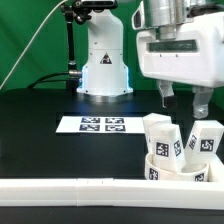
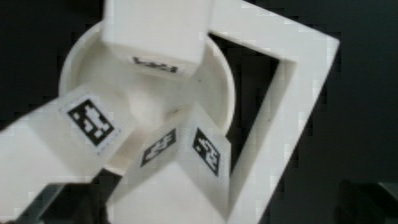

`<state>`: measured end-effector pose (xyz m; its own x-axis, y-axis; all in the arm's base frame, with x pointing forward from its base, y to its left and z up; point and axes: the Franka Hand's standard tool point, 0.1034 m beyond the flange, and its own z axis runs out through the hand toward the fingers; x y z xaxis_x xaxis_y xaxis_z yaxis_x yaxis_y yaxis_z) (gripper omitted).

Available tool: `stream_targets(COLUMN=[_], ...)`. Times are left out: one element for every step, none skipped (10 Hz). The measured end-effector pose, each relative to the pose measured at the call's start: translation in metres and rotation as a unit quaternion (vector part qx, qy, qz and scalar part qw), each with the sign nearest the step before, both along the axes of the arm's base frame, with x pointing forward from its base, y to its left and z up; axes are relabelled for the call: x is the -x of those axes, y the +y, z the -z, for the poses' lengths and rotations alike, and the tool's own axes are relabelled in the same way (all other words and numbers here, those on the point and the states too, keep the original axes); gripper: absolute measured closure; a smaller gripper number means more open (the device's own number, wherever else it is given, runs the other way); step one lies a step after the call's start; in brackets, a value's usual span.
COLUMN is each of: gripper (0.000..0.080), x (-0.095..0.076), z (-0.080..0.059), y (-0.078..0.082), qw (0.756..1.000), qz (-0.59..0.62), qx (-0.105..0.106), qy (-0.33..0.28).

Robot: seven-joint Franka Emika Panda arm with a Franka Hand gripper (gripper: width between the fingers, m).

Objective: Assemble stool

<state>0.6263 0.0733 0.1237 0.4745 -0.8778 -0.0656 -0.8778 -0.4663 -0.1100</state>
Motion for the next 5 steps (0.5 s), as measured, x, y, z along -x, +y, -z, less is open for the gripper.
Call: stream_targets(gripper=[0.0151,0.0151,0.0151,0.0151,0.0151], x=[-0.0015,-0.0012,-0.0013,-0.0013,-0.0013], z=[0.0009,0.0012,0.0013,0.0013,0.0013], y=[-0.0008,-0.0012,-0.0015,-0.0018,-0.0020], qw=[0.999,0.997,0.995,0.991,0.986], qz=[-0.038,-0.072,-0.102,-0.131,-0.166], qx=[0.004,0.006,0.008,0.010,0.013], qy=[-0.006,-0.010,-0.013,-0.016,-0.020])
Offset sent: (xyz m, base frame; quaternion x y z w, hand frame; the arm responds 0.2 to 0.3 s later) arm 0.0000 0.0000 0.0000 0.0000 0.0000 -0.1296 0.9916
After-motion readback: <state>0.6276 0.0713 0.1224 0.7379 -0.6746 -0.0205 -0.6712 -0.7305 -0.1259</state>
